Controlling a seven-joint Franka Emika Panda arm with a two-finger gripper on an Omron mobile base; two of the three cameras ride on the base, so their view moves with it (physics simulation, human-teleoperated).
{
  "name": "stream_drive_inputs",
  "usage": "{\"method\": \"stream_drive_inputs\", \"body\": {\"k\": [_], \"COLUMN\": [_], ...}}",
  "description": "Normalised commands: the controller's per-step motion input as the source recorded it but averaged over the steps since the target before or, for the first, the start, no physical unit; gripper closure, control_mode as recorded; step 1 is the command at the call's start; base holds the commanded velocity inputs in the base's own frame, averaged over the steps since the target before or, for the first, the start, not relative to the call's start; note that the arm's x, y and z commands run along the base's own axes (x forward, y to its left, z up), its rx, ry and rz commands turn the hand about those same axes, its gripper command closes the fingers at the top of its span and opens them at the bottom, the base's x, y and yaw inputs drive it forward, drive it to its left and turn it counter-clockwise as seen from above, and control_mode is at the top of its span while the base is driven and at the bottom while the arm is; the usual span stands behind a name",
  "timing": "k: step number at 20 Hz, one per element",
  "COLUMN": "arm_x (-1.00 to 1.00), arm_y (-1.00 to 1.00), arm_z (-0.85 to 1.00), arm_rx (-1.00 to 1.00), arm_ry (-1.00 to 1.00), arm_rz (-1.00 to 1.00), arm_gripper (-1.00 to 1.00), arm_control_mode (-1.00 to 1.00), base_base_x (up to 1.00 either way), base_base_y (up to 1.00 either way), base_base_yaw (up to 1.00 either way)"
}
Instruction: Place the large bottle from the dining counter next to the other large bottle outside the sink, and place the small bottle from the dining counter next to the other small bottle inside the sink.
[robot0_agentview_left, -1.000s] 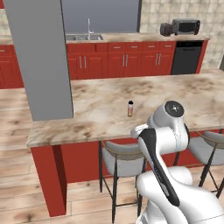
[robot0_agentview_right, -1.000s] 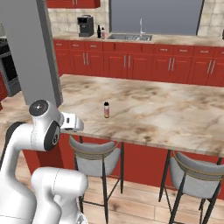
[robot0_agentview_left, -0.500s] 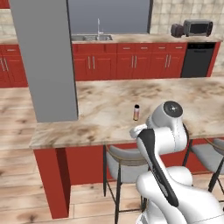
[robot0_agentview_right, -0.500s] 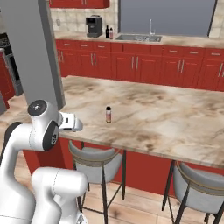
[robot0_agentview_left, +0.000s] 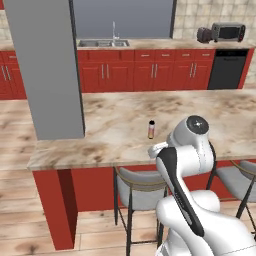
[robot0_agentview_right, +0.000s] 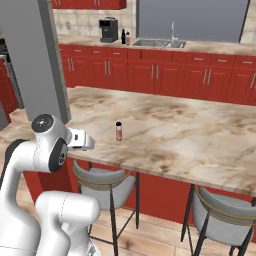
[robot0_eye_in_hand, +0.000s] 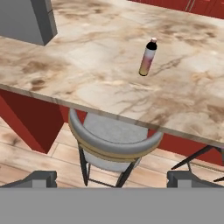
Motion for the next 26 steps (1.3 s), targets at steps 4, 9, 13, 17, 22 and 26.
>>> {"method": "stream_drive_inputs", "body": {"k": [4, 9, 13, 17, 22, 26], "arm_x": [0.00, 0.00, 0.00, 0.00, 0.00, 0.00], "arm_y": [0.00, 0.00, 0.00, 0.00, 0.00, 0.00], "arm_z": [0.00, 0.00, 0.00, 0.00, 0.00, 0.00], "arm_rx": [0.00, 0.00, 0.00, 0.00, 0.00, 0.00], "arm_ry": [0.00, 0.00, 0.00, 0.00, 0.00, 0.00], "arm_rz": [0.00, 0.00, 0.00, 0.00, 0.00, 0.00], "arm_gripper": [-1.00, -1.00, -1.00, -1.00, -1.00, -1.00], "arm_control_mode": [1.00, 1.00, 1.00, 1.00, 1.00, 1.00], "base_base_x": [0.25, 0.34, 0.29, 0.25, 0.24, 0.01], "base_base_y": [-0.21, -0.17, -0.14, -0.13, -0.12, 0.00], "base_base_yaw": [0.01, 0.00, 0.00, 0.00, 0.00, 0.02]}}
